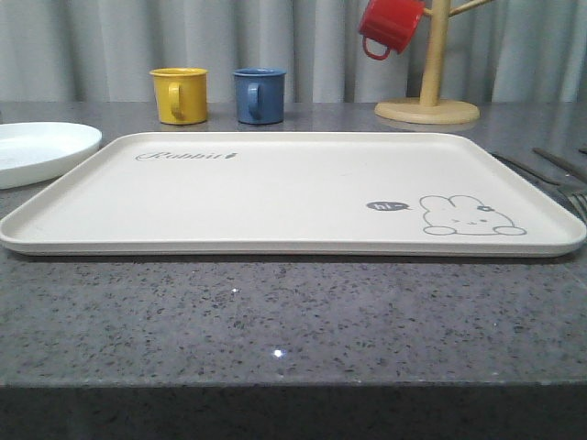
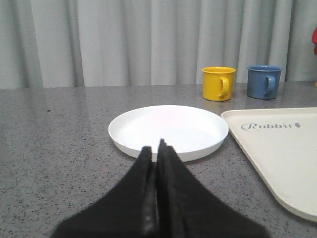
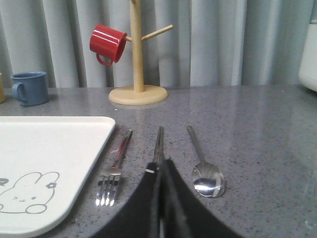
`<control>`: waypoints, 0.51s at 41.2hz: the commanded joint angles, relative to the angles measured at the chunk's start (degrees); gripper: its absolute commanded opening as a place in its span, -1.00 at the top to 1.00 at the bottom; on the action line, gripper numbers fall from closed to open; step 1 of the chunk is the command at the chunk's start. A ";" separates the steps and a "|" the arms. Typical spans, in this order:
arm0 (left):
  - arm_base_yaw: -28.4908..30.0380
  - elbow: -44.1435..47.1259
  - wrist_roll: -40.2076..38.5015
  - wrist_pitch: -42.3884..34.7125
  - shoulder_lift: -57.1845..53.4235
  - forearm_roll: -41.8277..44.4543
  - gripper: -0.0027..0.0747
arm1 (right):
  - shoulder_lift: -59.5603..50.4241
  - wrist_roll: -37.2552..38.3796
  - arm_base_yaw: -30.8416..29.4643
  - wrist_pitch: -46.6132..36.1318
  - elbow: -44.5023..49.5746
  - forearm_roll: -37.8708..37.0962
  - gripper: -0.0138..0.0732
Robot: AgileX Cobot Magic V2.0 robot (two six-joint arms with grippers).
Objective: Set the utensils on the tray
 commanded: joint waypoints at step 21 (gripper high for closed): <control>-0.30 -0.16 -0.50 -4.78 -1.32 -0.50 0.98 | -0.99 -0.08 -0.25 -5.64 -0.03 -0.72 0.84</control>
